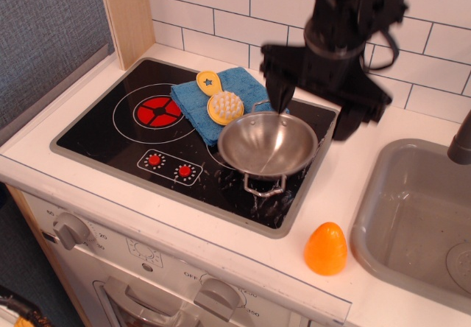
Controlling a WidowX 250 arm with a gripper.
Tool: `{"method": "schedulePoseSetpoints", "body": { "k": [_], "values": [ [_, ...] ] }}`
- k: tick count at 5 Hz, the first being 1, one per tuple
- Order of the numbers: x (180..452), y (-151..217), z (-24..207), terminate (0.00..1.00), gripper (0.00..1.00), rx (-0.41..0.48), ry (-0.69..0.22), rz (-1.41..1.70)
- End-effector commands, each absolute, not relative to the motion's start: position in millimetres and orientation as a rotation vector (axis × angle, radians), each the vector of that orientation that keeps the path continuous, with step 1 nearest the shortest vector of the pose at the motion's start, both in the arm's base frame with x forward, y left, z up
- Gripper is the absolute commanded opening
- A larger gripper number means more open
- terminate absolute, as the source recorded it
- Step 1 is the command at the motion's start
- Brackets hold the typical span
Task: Move the bowl to the right middle edge of the stove.
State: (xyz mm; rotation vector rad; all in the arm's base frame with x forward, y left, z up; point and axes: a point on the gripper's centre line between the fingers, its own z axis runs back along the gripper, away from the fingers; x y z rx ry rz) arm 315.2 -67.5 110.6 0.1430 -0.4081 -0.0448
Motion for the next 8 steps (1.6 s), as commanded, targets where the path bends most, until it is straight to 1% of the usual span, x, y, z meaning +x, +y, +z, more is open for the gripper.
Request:
{"method": "schedulePoseSetpoints", "body": {
  "k": [1, 7, 8],
  "values": [
    [302.2, -54.7, 147.0, 0.00, 1.00, 0.115, -0.517, -0.010],
    [302.2, -54.7, 147.0, 0.00, 1.00, 0.115, -0.517, -0.010],
    [302.2, -54.7, 147.0, 1.00, 1.00, 0.115, -0.517, -0.010]
  ]
}}
